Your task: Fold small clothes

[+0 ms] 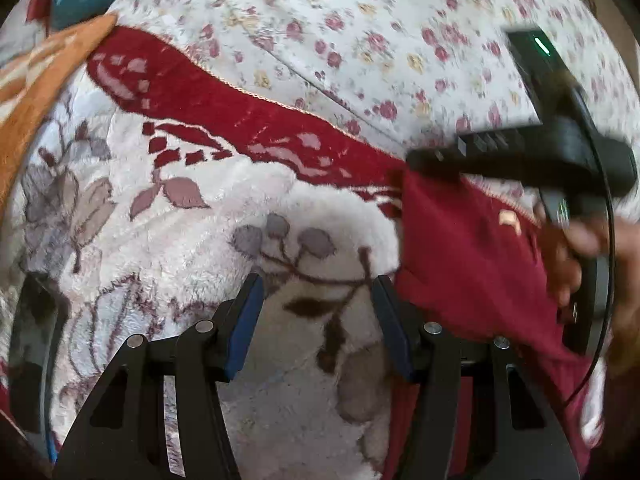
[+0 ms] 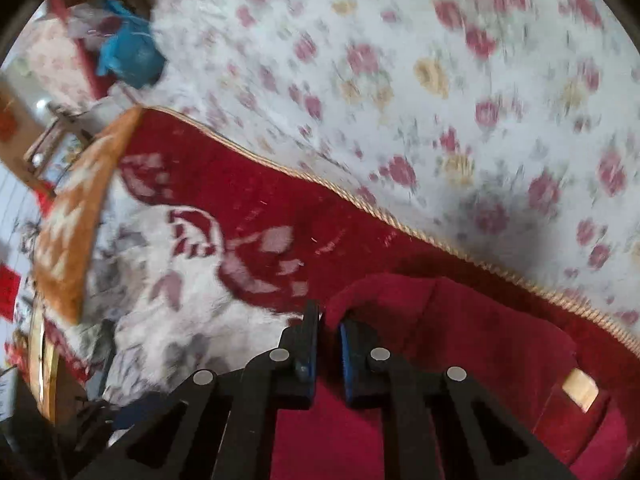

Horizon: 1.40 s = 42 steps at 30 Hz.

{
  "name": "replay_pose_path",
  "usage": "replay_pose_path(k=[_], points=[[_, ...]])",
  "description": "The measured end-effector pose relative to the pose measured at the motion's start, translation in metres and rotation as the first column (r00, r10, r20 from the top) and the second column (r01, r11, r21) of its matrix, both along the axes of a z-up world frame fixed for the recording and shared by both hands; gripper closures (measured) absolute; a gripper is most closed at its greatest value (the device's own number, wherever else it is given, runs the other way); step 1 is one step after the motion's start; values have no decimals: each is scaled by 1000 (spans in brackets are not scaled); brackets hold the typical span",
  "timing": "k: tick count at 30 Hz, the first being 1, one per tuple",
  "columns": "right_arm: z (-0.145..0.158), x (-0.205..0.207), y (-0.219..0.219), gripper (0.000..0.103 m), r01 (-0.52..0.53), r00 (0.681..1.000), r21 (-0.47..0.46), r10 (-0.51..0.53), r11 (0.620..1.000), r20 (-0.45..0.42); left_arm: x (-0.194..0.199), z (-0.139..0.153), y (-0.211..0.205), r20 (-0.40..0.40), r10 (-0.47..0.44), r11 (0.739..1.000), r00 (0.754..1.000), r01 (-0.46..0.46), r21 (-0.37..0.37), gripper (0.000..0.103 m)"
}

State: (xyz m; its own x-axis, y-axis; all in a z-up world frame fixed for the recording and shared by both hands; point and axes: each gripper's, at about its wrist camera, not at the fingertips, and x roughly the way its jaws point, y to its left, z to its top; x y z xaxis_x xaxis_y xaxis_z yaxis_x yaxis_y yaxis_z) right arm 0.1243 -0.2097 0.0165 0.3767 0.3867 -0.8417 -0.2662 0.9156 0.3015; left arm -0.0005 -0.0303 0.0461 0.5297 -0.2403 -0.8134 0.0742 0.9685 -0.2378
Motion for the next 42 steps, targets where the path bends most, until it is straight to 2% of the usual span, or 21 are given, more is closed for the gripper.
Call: replay_pose_path(k=[2, 3, 4, 5, 6, 10, 13, 15, 22, 24, 25, 26, 30, 32, 34, 35, 36, 37, 38, 39, 42], points=[[2, -9, -8, 90, 4, 1000, 42, -4, 999, 2, -2, 3, -1, 7, -8, 999, 1000, 8, -36, 47], [10, -17, -16, 79, 5, 1000, 58, -6, 998, 17, -3, 6, -4, 16, -20, 999, 1000, 21, -36, 47], [20, -30, -28, 49, 14, 999, 68, -17, 998, 39, -6, 8, -10, 28, -41, 999, 999, 42, -27, 47], [31, -47, -42, 33, 29, 998, 72, -33, 997, 58, -8, 10, -17, 42, -67, 998, 997, 67, -14, 47], [43, -65, -59, 33, 47, 995, 70, -52, 996, 80, -8, 11, -23, 51, -81, 997, 995, 82, -9, 47], [77, -136, -138, 33, 174, 972, -88, -157, 981, 177, -6, 9, -50, 58, -167, 986, 984, 166, 11, 43], [81, -173, -195, 33, 312, 940, -193, -273, 930, 206, -1, -8, -65, 0, -174, 979, 985, 173, 109, 43], [67, -192, -225, 33, 370, 926, -194, -343, 909, 159, 3, -22, -65, -49, -155, 978, 987, 161, 133, 41], [3, -227, -267, 33, 476, 878, -217, -475, 853, 58, -1, -22, -58, -13, -123, 985, 992, 124, 116, 39], [-2, -229, -267, 56, 464, 884, -197, -464, 863, 52, -1, -22, -58, -5, -121, 986, 993, 121, 113, 39], [0, -229, -262, 77, 446, 894, -214, -442, 869, 73, -1, -22, -56, -2, -117, 988, 993, 117, 103, 39], [4, -228, -256, 86, 430, 903, -245, -419, 869, 98, -1, -21, -55, 1, -111, 990, 994, 110, 90, 39], [19, -226, -238, 92, 404, 914, -297, -365, 865, 178, -1, -11, -46, 29, -81, 996, 996, 80, 38, 39], [25, -223, -241, 92, 451, 890, -337, -389, 826, 238, -2, -10, -42, 11, -80, 997, 997, 79, 26, 39], [24, -215, -249, 92, 495, 869, -366, -436, 788, 236, -4, -11, -38, -22, -95, 995, 995, 94, -12, 39], [26, -213, -250, 91, 498, 866, -318, -449, 807, 219, -5, -11, -38, -37, -103, 994, 994, 102, -26, 39], [32, -207, -247, 88, 481, 873, -208, -445, 852, 198, -7, -12, -38, -46, -111, 994, 993, 110, -29, 39], [36, -202, -239, 69, 449, 886, -133, -421, 883, 194, -9, -12, -40, -47, -118, 993, 992, 117, -9, 39], [41, -195, -226, 39, 398, 905, -65, -379, 915, 194, -11, -12, -42, -50, -124, 992, 991, 125, 21, 39], [44, -186, -207, 29, 332, 926, -14, -324, 943, 193, -13, -14, -44, -55, -137, 989, 989, 139, 50, 39], [43, -143, -136, 28, 142, 970, 26, -145, 989, 197, -18, -20, -48, -94, -175, 979, 980, 184, 91, 39]])
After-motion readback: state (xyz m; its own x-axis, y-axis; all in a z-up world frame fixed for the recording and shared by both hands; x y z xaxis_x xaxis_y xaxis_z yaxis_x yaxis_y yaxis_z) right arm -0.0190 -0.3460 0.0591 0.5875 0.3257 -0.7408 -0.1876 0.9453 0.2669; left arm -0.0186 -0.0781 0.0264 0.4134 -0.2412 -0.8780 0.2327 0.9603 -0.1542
